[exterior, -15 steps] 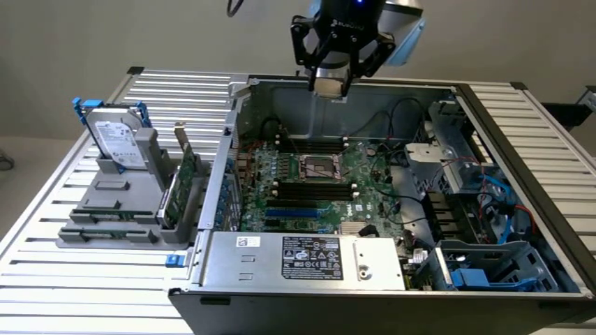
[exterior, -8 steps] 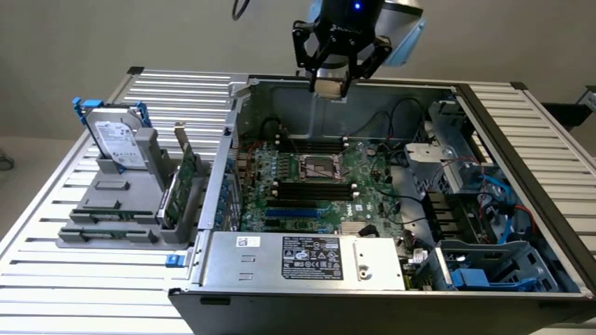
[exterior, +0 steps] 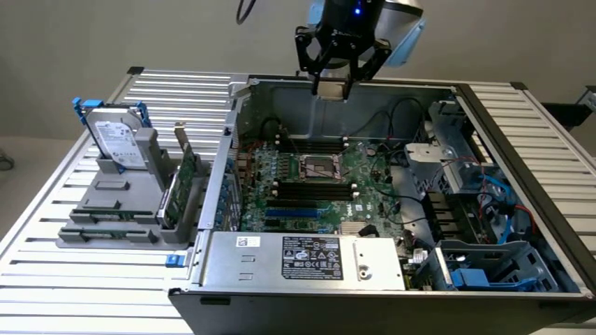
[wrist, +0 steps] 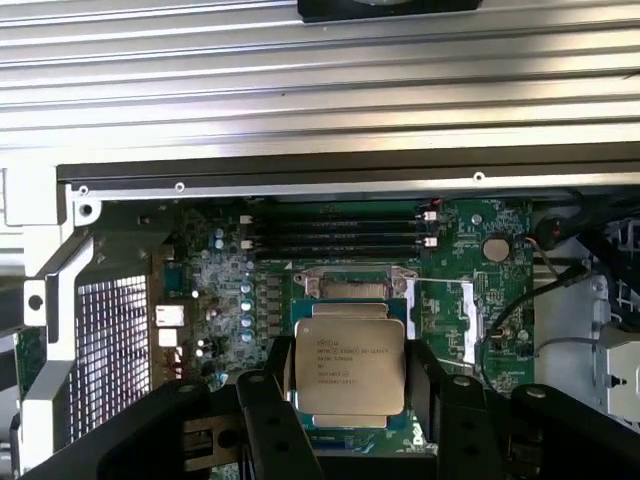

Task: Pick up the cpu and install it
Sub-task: 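Pick up the cpu and move it towards the insertion slot, then place the cpu into insertion slot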

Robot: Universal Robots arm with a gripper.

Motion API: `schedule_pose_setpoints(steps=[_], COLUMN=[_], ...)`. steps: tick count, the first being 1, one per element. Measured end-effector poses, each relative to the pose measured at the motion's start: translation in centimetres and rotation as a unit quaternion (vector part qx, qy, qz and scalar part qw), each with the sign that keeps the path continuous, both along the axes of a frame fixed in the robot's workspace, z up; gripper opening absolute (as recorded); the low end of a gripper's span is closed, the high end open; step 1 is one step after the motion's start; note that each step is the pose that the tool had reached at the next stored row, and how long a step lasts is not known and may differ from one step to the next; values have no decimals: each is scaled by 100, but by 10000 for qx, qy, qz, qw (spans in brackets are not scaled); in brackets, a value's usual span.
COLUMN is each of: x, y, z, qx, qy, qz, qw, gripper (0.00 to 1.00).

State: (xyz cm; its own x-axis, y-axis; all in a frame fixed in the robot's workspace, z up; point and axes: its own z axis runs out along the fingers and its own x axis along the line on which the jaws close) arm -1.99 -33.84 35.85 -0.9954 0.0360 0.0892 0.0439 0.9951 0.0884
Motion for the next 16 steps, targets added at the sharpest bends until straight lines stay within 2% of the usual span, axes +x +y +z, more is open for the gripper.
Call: schedule_pose_setpoints(steps=[3,16], x=[0,0], y=[30,30], z=[-43,-44], qx=[-11,-11], qy=[-27,-27], qz=[17,20], qw=[10000,10000], gripper=[55,55])
